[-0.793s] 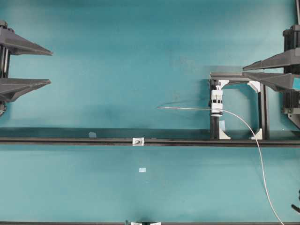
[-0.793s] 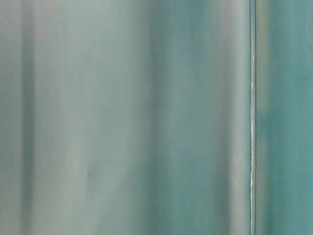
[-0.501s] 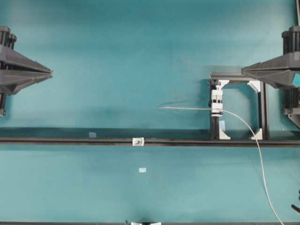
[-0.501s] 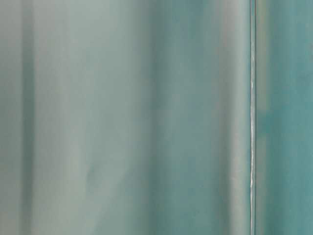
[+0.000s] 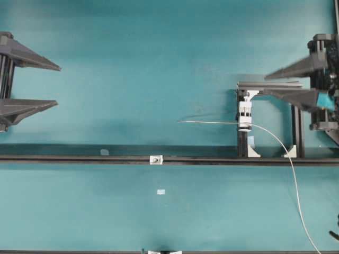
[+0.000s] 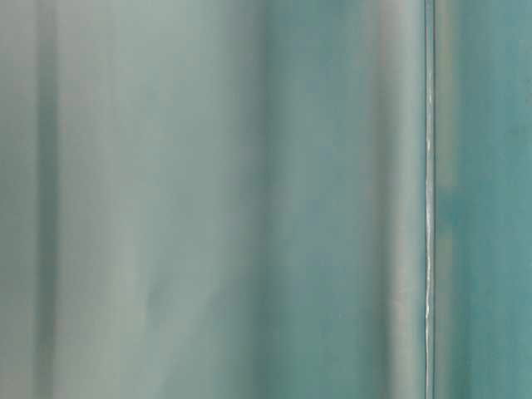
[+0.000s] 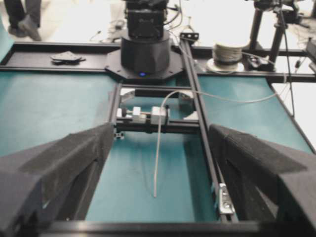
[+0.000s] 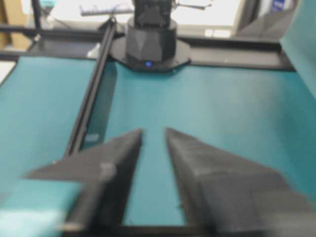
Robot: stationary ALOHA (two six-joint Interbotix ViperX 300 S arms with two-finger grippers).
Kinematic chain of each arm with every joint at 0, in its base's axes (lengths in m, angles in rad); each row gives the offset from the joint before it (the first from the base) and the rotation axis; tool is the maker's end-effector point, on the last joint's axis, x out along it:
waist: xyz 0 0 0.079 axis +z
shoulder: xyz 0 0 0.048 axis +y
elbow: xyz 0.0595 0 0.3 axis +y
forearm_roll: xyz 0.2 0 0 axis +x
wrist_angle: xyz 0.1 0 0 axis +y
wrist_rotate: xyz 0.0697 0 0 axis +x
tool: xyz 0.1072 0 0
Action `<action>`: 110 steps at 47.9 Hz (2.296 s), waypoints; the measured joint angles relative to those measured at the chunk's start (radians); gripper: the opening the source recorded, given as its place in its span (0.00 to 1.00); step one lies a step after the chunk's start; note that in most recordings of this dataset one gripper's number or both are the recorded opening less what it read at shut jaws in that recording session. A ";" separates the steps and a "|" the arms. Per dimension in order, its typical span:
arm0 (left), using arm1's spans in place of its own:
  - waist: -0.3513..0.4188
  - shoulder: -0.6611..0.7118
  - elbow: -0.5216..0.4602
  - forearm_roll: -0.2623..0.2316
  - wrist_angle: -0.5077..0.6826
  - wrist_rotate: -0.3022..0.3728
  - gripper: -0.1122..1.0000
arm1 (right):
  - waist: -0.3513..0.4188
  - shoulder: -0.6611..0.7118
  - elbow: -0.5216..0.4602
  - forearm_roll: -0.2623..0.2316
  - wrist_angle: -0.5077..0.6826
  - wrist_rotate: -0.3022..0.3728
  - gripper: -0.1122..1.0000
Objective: Insert the wire through the hole in the metal fitting marked with a red label. (retake)
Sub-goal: 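Move the right gripper down toward the grey wire tip near the fixture, then close the right gripper on the grey wire near its free end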
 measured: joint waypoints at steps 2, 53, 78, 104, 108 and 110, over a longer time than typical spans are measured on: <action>0.000 0.003 0.003 0.000 0.000 -0.002 0.65 | -0.002 0.003 0.000 0.000 0.000 0.003 0.73; 0.028 0.354 0.015 -0.003 -0.020 -0.006 0.65 | -0.014 0.439 -0.067 0.011 0.041 0.064 0.73; 0.034 0.443 0.009 -0.003 -0.021 -0.008 0.65 | 0.031 0.615 -0.132 0.009 0.040 0.064 0.73; 0.034 0.548 -0.020 -0.003 -0.052 -0.009 0.65 | 0.031 0.749 -0.175 0.011 0.040 0.094 0.73; 0.034 0.566 -0.026 -0.003 -0.052 -0.009 0.65 | 0.032 0.761 -0.176 0.009 0.040 0.094 0.73; 0.034 0.575 -0.031 -0.003 -0.052 -0.009 0.65 | 0.032 0.765 -0.178 0.009 0.040 0.095 0.73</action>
